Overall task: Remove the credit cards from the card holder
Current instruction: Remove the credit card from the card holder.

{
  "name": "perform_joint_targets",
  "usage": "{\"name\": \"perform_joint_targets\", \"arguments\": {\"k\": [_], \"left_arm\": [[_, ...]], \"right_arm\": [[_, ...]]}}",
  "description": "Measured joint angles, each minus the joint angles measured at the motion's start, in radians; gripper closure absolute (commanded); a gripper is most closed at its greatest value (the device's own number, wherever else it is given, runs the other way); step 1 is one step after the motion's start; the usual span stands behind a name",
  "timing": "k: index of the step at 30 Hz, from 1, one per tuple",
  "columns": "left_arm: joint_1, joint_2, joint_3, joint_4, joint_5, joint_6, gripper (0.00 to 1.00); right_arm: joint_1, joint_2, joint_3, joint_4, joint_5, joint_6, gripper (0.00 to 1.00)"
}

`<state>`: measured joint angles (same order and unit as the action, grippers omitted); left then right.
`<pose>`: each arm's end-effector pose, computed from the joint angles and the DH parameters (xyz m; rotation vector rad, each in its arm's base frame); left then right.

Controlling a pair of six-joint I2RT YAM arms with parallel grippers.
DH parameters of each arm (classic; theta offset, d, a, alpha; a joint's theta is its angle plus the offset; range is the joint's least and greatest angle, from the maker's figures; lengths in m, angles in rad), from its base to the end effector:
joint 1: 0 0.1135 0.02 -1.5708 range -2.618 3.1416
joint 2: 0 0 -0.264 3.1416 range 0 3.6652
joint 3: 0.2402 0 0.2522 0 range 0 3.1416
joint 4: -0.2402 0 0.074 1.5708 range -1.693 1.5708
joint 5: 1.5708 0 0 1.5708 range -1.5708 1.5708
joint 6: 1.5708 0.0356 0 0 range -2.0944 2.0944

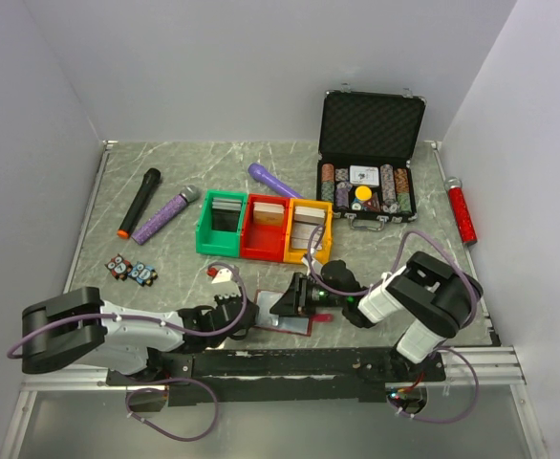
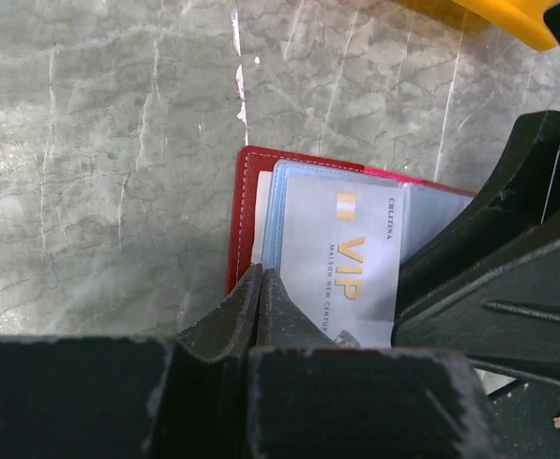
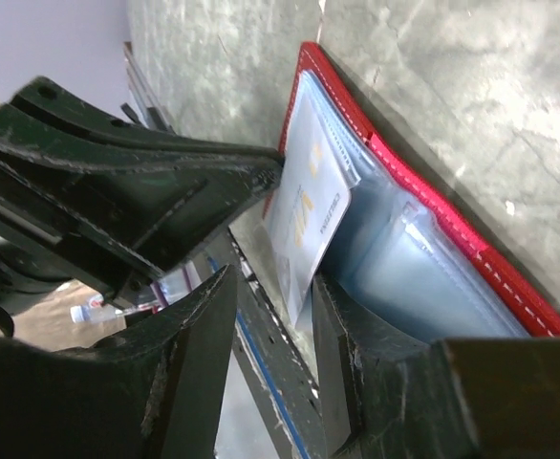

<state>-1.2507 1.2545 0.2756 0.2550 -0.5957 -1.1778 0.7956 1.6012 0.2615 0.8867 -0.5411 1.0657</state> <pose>0.0825 -0.1853 0.1261 -0.2258 2.2270 -0.6990 0.1524 0.1818 0.1069 -0.0887 2.4166 1.5898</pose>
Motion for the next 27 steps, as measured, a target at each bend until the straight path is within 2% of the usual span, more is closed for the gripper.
{"name": "perform_joint_targets", "arguments": {"k": [8, 17, 27], "left_arm": [[-0.014, 0.031, 0.026, -0.006, -0.012, 0.014, 0.99], [-0.020, 0.053, 0.045, -0.007, -0.016, 0.033, 0.99], [-0.021, 0.065, 0.055, -0.008, -0.016, 0.035, 0.99]], "right_arm": [[-0.002, 0.058, -0.003, 0.130, 0.000, 0.042, 0.57], [-0.005, 0.075, -0.003, 0.155, -0.010, 0.048, 0.57], [-0.008, 0.075, -0.005, 0.162, -0.034, 0.053, 0.65]]}}
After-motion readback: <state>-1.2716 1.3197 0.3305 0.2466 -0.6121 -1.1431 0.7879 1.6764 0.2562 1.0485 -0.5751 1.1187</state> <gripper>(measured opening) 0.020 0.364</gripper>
